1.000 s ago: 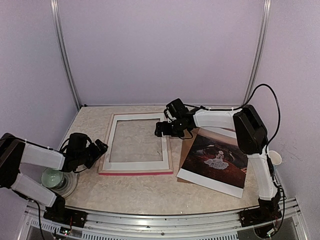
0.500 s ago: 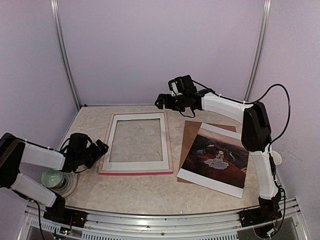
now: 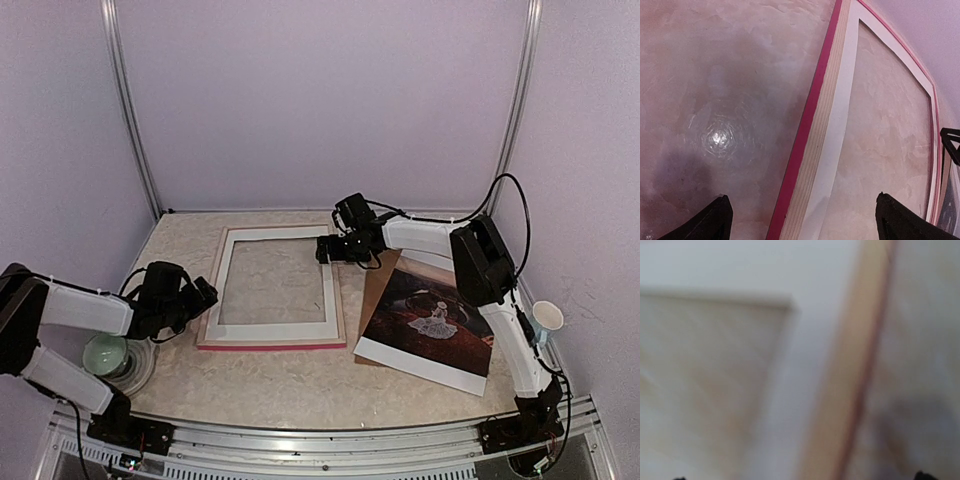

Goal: Put the photo into the frame
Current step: Place the mat board on the glass panel, then adjust the mat board under the glass panel.

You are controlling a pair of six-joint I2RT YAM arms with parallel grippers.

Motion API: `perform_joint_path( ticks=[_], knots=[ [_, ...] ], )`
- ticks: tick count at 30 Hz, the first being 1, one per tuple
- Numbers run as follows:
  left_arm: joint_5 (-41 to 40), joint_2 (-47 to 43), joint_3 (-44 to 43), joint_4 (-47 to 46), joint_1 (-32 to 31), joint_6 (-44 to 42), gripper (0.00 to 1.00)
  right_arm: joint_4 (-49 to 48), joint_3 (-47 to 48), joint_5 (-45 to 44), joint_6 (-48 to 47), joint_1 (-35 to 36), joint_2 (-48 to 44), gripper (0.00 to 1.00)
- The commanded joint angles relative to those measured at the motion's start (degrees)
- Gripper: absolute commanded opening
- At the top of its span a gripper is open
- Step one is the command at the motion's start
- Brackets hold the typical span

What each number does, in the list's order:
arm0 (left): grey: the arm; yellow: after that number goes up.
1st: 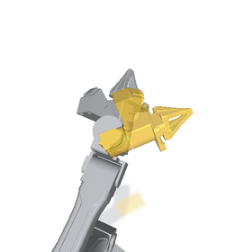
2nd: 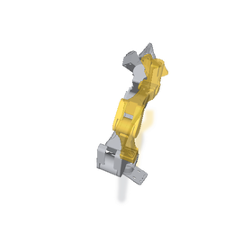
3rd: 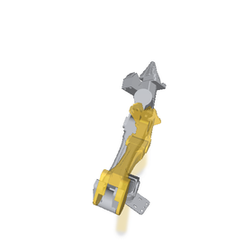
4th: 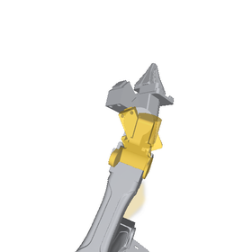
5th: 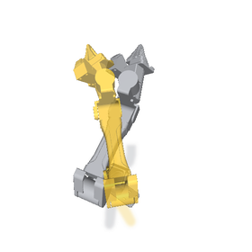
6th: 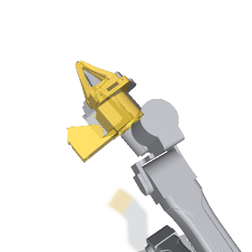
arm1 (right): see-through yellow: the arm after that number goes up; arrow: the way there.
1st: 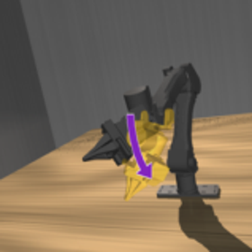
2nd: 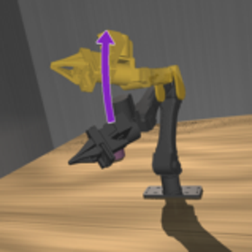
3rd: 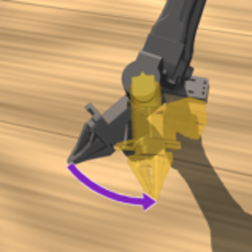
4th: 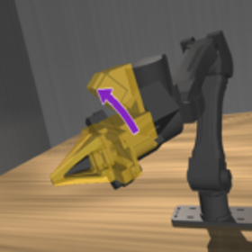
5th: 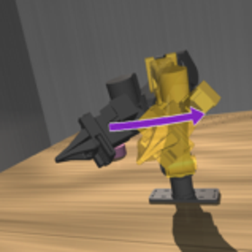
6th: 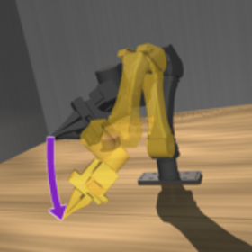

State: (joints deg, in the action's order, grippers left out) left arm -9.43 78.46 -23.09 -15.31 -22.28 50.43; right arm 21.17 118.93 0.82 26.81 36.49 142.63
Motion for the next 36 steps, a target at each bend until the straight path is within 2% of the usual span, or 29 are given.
perform_joint_path(
  ticks=[1,5,9,16,18,22,27,36],
  knots=[
    [-7.40,3.42,-5.44,5.50,-0.32,-2.67,0.99,-2.12,-5.13,-4.60,-0.44,0.67,-5.03,0.99],
    [-9.79,7.27,-8.42,6.61,-0.30,-3.22,0.99,-1.20,-6.28,-6.56,-0.12,0.69,-5.48,0.99],
    [-11.71,10.28,-10.37,6.65,-0.53,-3.79,0.96,-0.55,-6.25,-7.70,0.21,0.68,-4.63,0.91],
    [-13.67,12.22,-12.05,6.91,-0.82,-5.28,0.90,0.57,-3.16,-9.59,-0.07,0.68,-1.97,0.66],
    [-14.15,12.54,-12.30,6.96,-1.16,-5.63,0.90,1.42,-1.48,-10.80,-0.72,0.68,-0.73,0.64],
    [-14.77,13.10,-12.33,6.96,-1.90,-5.71,0.90,3.78,2.14,-13.68,-2.48,1.01,2.76,0.66],
    [-14.80,13.71,-12.07,6.68,-2.58,-5.56,0.90,3.94,2.36,-14.61,-3.01,1.46,5.19,0.68],
    [-15.00,14.19,-12.06,6.43,-3.20,-5.36,0.88,3.39,1.29,-14.76,-3.11,1.80,4.31,0.71]
  ],
)
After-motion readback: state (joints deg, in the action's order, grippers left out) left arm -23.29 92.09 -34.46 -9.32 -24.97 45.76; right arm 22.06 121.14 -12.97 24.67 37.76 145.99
